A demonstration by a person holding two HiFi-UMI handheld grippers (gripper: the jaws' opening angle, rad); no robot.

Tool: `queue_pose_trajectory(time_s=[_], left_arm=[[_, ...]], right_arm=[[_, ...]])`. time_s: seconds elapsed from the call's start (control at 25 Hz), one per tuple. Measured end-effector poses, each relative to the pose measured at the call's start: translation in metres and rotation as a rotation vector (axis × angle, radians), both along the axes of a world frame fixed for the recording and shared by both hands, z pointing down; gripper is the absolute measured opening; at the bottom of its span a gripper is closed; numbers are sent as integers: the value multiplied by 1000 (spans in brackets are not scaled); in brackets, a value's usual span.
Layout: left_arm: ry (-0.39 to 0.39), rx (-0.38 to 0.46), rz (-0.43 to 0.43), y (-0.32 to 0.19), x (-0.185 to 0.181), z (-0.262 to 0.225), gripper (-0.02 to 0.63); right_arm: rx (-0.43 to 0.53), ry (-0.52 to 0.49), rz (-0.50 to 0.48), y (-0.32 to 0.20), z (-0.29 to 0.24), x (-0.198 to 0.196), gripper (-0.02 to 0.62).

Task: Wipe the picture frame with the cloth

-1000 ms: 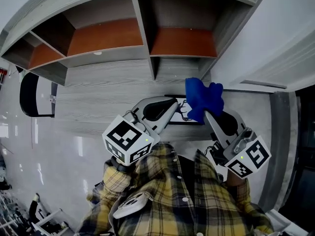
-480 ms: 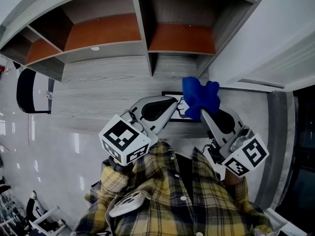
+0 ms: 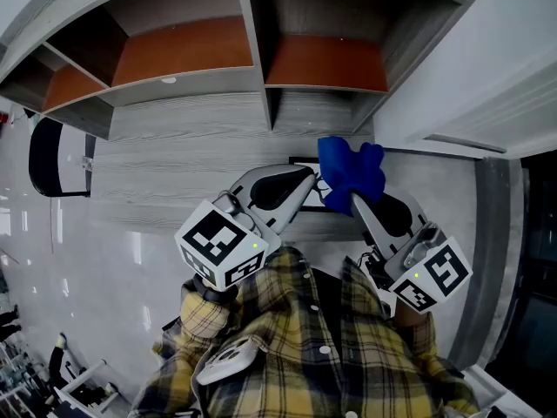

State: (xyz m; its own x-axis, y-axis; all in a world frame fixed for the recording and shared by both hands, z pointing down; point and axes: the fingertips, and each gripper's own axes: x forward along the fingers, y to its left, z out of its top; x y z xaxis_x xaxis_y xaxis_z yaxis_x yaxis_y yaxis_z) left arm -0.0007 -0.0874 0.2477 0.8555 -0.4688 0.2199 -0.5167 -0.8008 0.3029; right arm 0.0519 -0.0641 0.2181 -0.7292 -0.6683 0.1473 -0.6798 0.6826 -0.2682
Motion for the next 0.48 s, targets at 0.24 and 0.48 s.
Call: queue_pose_trajectory(time_s=[0.24, 0.48], left_arm=[[6, -12, -2, 2, 3, 2, 5], [6, -25, -19, 2, -6, 8, 5]], right_arm=[[-4, 8, 4, 1, 1, 7, 52], [-17, 12, -2, -1, 7, 2, 52]])
